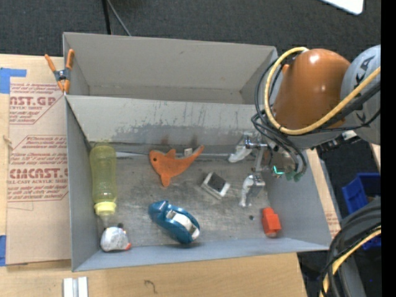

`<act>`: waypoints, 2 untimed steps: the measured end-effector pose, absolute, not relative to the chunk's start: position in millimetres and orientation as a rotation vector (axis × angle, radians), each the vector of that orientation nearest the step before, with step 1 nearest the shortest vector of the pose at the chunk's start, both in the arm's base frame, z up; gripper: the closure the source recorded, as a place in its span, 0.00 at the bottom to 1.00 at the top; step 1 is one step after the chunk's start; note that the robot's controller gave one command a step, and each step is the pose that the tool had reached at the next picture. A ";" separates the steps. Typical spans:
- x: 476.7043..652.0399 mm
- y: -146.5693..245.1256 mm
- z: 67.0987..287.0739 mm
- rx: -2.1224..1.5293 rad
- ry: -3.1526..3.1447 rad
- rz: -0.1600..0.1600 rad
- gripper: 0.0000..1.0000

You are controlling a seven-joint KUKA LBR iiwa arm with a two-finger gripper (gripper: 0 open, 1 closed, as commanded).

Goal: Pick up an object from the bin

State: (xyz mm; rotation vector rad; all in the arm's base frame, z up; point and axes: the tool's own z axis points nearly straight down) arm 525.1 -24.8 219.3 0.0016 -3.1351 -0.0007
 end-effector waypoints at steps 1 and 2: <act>526.6 -24.8 223.6 0.002 -3.143 0.000 0.00; 545.4 -25.7 177.2 0.071 -3.151 0.002 0.00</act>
Offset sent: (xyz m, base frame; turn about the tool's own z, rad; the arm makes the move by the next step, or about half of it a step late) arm 0.0523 -0.0030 -0.1493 -0.1312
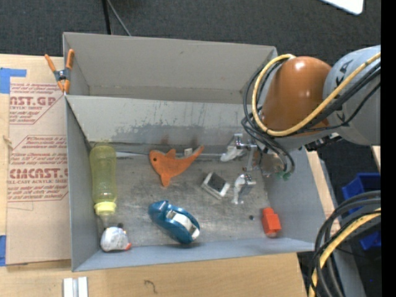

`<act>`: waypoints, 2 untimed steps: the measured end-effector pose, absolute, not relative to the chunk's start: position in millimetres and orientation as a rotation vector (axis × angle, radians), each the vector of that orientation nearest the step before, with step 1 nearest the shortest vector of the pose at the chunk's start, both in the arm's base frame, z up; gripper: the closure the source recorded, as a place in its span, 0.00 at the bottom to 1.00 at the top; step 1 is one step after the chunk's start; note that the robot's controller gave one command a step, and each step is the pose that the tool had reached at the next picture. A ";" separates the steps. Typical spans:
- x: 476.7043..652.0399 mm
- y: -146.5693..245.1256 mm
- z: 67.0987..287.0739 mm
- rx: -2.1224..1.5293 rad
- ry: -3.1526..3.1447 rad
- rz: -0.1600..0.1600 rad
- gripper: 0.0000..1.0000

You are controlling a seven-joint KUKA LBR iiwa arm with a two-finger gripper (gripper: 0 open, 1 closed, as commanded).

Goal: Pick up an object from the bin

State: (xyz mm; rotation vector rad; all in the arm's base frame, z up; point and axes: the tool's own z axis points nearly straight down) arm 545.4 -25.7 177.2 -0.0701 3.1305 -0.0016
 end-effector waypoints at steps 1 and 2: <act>575.2 -28.5 120.3 -0.322 3.117 -0.002 0.00; 585.8 -37.6 82.1 -0.416 3.070 0.000 1.00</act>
Offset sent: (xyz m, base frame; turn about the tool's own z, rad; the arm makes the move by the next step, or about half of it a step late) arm 0.0282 -0.0160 -0.1072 -0.2246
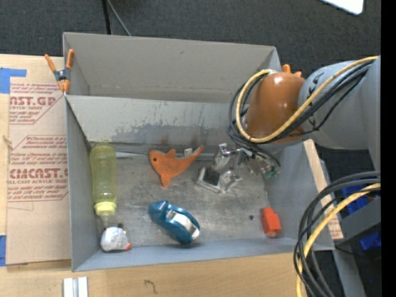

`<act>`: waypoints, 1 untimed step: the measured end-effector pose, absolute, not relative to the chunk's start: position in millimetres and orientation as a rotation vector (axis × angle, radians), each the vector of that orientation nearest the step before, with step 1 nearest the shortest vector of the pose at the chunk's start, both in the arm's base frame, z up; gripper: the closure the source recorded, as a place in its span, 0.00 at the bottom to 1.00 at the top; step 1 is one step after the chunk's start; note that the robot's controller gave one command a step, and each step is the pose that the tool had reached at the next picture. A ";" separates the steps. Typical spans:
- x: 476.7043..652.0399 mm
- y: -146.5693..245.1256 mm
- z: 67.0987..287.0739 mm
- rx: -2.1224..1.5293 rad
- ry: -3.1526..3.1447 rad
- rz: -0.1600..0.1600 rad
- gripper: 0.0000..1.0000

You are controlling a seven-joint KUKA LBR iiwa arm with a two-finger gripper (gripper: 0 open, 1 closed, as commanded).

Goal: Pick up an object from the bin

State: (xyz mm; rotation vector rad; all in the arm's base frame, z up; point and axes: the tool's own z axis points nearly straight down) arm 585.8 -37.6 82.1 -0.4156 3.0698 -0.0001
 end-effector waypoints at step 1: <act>585.8 -37.7 82.1 -0.416 3.070 0.000 1.00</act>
Offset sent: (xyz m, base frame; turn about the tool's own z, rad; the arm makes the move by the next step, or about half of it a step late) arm -0.0089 -0.0007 0.0225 -0.0205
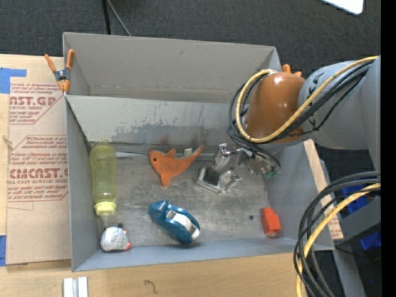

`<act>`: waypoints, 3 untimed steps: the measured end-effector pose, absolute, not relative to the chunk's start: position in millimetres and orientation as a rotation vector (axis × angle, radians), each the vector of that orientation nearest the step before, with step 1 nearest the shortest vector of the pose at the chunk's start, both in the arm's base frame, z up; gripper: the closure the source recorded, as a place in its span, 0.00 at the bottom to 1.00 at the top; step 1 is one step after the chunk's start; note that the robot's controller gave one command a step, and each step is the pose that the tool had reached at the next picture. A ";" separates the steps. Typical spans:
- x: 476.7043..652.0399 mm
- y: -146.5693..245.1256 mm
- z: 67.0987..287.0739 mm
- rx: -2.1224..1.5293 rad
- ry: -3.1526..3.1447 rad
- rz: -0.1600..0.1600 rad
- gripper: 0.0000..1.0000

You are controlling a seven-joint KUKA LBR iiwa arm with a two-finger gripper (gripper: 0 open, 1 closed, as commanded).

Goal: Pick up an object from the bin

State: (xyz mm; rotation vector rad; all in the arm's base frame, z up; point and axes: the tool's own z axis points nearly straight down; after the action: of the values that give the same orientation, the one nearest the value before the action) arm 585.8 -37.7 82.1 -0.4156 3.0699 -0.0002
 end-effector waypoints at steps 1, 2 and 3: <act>576.4 -37.6 96.9 -0.447 3.108 0.002 1.00; 581.8 -37.1 115.9 -0.498 3.099 0.000 1.00; 583.4 -32.8 143.3 -0.466 3.107 0.002 1.00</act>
Offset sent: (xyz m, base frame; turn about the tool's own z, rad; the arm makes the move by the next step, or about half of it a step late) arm -0.0041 -0.0006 0.0338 -0.0489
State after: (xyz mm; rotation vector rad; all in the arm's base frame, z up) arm 583.4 -32.8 143.3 -0.4655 3.1071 0.0021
